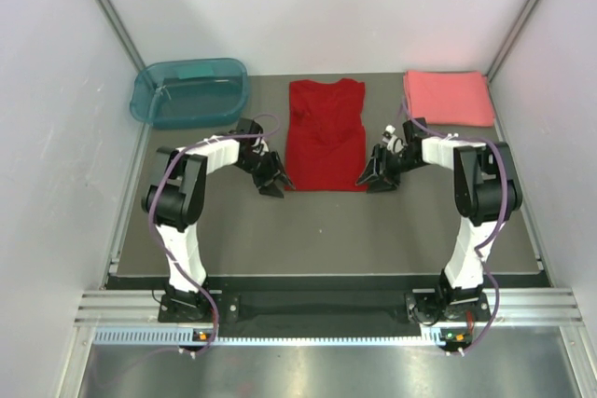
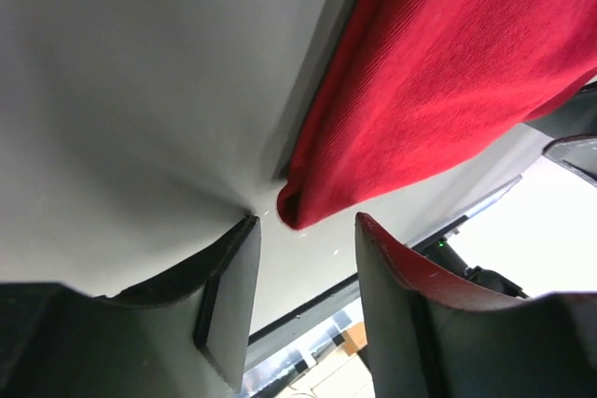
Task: Fold and stack the t-shirts
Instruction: Fold the tshirt
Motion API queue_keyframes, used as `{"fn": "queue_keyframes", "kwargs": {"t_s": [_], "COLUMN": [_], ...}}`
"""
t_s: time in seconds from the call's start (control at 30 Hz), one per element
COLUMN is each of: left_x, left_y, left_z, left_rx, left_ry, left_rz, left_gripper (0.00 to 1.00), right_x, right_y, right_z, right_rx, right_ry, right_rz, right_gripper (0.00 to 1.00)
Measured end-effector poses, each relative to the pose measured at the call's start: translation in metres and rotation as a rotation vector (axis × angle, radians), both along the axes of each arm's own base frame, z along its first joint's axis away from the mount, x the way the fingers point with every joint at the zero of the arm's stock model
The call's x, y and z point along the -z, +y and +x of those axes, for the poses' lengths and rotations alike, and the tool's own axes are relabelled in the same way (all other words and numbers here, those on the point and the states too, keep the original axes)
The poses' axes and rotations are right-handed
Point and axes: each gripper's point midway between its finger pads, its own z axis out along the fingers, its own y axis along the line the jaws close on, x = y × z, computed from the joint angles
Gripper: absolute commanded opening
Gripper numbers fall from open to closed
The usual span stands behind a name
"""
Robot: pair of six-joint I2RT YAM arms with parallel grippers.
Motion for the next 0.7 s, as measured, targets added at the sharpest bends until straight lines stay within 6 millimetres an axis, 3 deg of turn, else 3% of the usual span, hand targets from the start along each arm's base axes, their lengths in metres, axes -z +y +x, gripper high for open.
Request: {"fn": "queue_keyframes", "kwargs": {"t_s": [0.1, 0.2, 0.27, 0.33, 0.5, 0.57, 0.7], "left_x": [0.001, 0.005, 0.009, 0.009, 0.008, 0.009, 0.01], "left_y": [-0.004, -0.007, -0.008, -0.009, -0.009, -0.005, -0.003], "left_z": [0.005, 0.01, 0.012, 0.011, 0.007, -0.006, -0.054], "left_rx": [-0.005, -0.009, -0.001, 0.007, 0.023, 0.034, 0.087], "left_ry": [0.005, 0.009, 0.013, 0.016, -0.014, -0.03, -0.022], "left_rz": [-0.017, -0.026, -0.029, -0.042, -0.045, -0.029, 0.011], "left_gripper": [0.42, 0.12, 0.0, 0.0, 0.0, 0.0, 0.0], "right_x": [0.002, 0.005, 0.01, 0.013, 0.015, 0.014, 0.013], "right_y": [0.001, 0.002, 0.001, 0.001, -0.001, -0.003, -0.008], "right_z": [0.002, 0.006, 0.007, 0.006, 0.003, -0.005, -0.046], "right_rx": [0.009, 0.014, 0.02, 0.021, 0.023, 0.018, -0.003], "right_ry": [0.005, 0.012, 0.019, 0.026, 0.018, 0.01, 0.032], "right_rz": [0.005, 0.007, -0.003, -0.005, -0.018, -0.032, -0.059], "right_gripper": [0.43, 0.24, 0.13, 0.0, 0.0, 0.0, 0.0]}}
